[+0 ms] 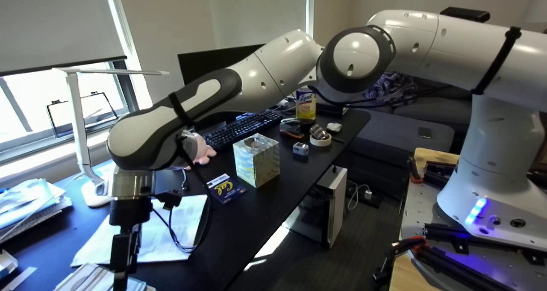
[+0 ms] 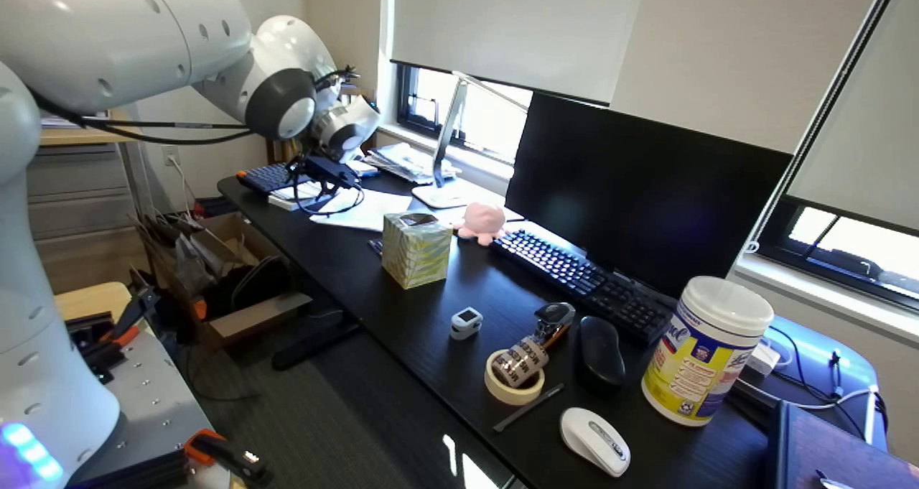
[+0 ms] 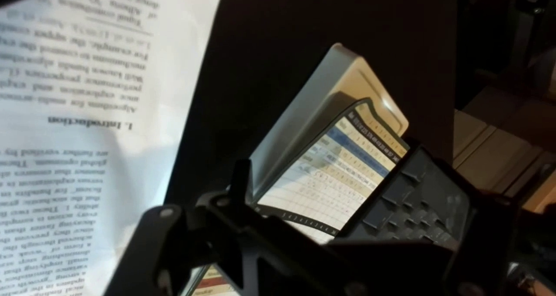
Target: Move the striped paper to the right side of the desk
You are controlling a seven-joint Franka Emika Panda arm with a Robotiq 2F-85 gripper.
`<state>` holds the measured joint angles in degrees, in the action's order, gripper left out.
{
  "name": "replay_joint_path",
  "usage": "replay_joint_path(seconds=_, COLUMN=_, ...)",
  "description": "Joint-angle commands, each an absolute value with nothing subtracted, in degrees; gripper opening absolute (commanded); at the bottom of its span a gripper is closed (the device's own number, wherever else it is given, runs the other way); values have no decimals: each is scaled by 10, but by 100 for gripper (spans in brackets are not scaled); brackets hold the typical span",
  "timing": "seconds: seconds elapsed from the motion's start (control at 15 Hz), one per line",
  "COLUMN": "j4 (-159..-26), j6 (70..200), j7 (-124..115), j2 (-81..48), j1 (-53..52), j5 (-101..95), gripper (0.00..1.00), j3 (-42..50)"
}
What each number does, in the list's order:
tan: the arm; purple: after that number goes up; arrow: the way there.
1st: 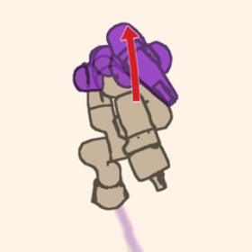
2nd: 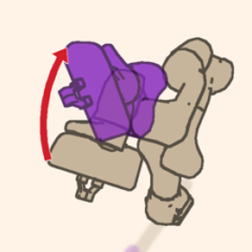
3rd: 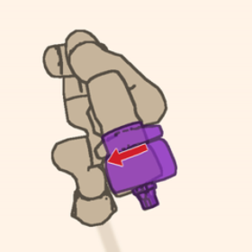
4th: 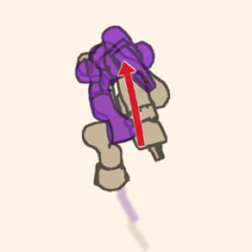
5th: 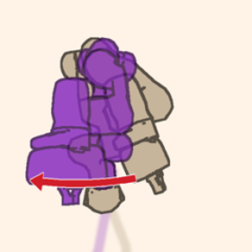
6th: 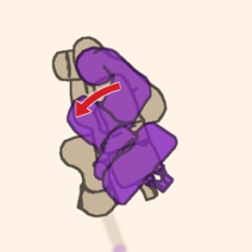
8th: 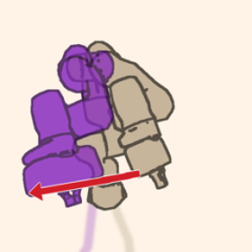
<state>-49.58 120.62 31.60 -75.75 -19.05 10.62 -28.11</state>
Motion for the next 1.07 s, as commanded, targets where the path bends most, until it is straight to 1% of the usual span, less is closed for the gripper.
replay_joint_path(seconds=0.0, j4=-424, j6=1174, j7=332, j2=-797, j1=-207, j5=118, gripper=100, j3=-282)
replay_joint_path(seconds=0.2, j4=-417, j6=1178, j7=328, j2=-805, j1=-206, j5=108, gripper=100, j3=-288)
replay_joint_path(seconds=0.27, j4=-413, j6=1175, j7=328, j2=-808, j1=-207, j5=107, gripper=75, j3=-287)
replay_joint_path(seconds=0.33, j4=-410, j6=1174, j7=326, j2=-810, j1=-208, j5=107, gripper=74, j3=-287)
replay_joint_path(seconds=0.53, j4=-403, j6=1170, j7=325, j2=-814, j1=-210, j5=105, gripper=53, j3=-285)
replay_joint_path(seconds=0.8, j4=-396, j6=1167, j7=324, j2=-816, j1=-212, j5=104, gripper=28, j3=-284)
replay_joint_path(seconds=1.0, j4=-403, j6=1172, j7=324, j2=-810, j1=-209, j5=103, gripper=8, j3=-280)
